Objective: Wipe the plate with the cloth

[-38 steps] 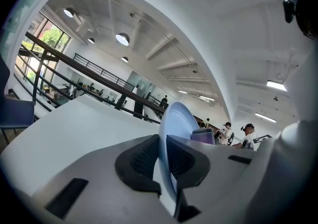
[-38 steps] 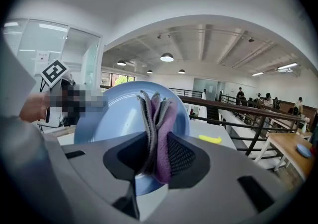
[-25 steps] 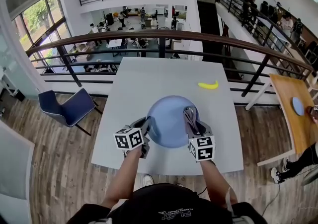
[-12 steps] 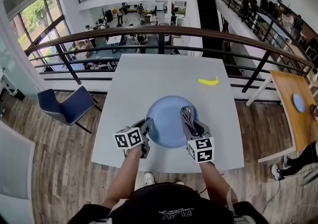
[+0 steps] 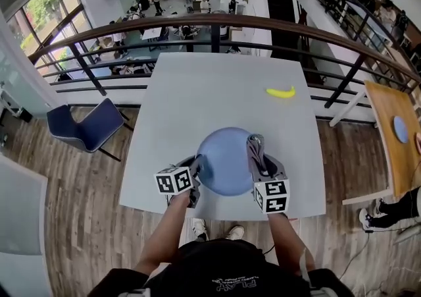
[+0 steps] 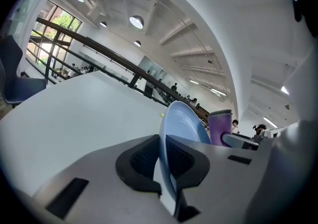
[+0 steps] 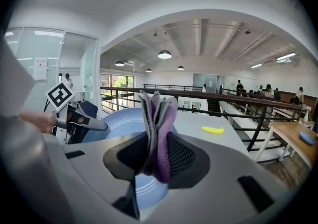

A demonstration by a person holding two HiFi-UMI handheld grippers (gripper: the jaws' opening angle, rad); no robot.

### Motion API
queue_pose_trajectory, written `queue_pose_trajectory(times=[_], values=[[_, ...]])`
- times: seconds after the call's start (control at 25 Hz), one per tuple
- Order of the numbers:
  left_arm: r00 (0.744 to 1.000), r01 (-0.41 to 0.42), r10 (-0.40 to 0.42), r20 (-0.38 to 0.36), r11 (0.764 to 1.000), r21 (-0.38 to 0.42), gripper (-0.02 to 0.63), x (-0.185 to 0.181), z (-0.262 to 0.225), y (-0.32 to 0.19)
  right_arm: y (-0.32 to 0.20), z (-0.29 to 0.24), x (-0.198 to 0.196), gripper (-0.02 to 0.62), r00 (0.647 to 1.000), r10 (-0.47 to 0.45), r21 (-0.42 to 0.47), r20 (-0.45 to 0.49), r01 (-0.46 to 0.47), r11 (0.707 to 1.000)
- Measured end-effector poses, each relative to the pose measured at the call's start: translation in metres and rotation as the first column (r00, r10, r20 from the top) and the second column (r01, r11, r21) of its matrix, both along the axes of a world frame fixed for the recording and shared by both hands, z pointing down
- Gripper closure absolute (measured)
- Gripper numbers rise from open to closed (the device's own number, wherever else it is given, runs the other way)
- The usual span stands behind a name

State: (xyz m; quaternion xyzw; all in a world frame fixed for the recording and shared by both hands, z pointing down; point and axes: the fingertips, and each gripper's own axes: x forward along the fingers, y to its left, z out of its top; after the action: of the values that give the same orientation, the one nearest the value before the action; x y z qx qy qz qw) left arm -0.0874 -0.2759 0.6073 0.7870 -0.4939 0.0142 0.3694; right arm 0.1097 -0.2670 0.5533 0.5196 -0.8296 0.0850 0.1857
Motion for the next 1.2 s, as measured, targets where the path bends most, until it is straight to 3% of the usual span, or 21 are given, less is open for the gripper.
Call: queue_pose_trajectory(times=[0.36,0.64,1.2], values=[[1.000,-0.007,0.007,-0.003,0.992,-0.128,0.575,0.003,0.066,0.012,0.002,0.056,0.000,0.479,1.000,-0.003,-0.122,-0.023,0.000,0.993],[0.999,-0.017,0.026,0.044,0.983,-0.183,0.575,0.001,0.105,0.015,0.012,0.091,-0.008,0.479,0.997,-0.028,-0.172,-0.066,0.016,0.985],[1.000,-0.021,0.024,0.006,0.953,-0.302,0.575,0.007,0.168,0.018,0.023,0.146,-0.009,0.479,0.999,-0.021,-0.280,-0.043,0.008,0.960]])
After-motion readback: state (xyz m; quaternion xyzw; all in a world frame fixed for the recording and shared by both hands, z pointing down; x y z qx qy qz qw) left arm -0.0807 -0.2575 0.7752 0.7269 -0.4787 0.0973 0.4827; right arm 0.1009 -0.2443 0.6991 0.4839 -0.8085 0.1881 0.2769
